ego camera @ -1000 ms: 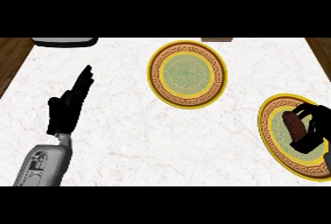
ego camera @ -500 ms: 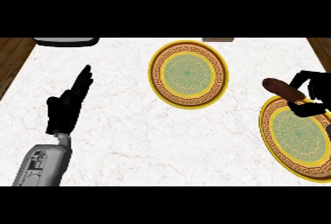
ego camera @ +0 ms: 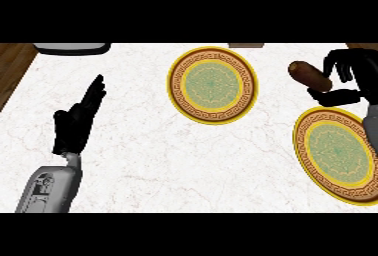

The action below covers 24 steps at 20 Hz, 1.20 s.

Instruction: Pick the sweet potato from the plate and place it in the plate

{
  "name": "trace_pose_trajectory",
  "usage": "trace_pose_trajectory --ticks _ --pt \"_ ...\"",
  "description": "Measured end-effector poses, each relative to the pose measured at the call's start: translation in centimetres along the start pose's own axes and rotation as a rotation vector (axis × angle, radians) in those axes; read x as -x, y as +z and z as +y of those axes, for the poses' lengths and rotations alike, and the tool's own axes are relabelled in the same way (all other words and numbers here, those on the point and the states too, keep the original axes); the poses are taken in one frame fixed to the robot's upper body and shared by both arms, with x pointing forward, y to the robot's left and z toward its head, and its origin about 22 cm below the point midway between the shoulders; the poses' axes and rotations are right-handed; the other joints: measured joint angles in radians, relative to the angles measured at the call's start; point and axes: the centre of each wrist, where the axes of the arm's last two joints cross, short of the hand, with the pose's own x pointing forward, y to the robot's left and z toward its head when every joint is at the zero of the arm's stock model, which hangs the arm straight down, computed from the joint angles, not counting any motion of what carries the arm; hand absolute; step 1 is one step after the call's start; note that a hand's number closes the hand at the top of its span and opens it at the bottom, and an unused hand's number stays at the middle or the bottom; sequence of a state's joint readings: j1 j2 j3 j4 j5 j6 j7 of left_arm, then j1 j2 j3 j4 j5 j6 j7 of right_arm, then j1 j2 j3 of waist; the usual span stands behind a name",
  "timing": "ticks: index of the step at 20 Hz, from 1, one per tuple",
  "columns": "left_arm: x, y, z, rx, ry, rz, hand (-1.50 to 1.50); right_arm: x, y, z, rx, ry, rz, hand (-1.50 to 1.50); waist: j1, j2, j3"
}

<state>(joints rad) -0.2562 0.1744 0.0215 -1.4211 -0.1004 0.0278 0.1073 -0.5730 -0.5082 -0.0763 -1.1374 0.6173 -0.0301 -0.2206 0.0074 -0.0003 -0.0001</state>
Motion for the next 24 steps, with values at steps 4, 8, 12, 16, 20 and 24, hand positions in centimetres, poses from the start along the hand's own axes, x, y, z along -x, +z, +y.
trace_pose_trajectory --ticks 4,8,12,16,20,24 --pt "0.2 0.1 0.4 -0.003 -0.007 -0.011 0.0 -3.2 -2.2 1.4 -0.044 -0.077 -0.041 1.5 0.002 0.001 0.0" --pt "0.5 0.2 -0.1 -0.001 -0.009 -0.013 0.0 -6.5 -4.5 3.4 -0.097 -0.129 -0.045 1.5 0.005 0.002 0.0" --pt "0.1 -0.1 -0.3 0.006 -0.005 -0.011 0.0 -8.8 -6.8 6.0 -0.141 -0.163 -0.049 1.5 0.012 0.005 0.0" --pt "0.0 -0.2 0.0 0.007 -0.002 -0.021 0.0 -11.7 -7.6 9.6 -0.18 -0.177 -0.053 1.5 0.014 0.005 0.0" --pt "-0.2 -0.3 -0.5 0.014 -0.003 -0.024 0.0 -13.4 -8.2 12.2 -0.229 -0.062 -0.045 1.5 0.022 0.009 0.0" --pt "-0.7 -0.7 -0.7 0.023 0.001 -0.028 0.0 -14.4 -8.2 15.0 -0.284 -0.022 0.018 -1.5 0.032 0.013 0.0"
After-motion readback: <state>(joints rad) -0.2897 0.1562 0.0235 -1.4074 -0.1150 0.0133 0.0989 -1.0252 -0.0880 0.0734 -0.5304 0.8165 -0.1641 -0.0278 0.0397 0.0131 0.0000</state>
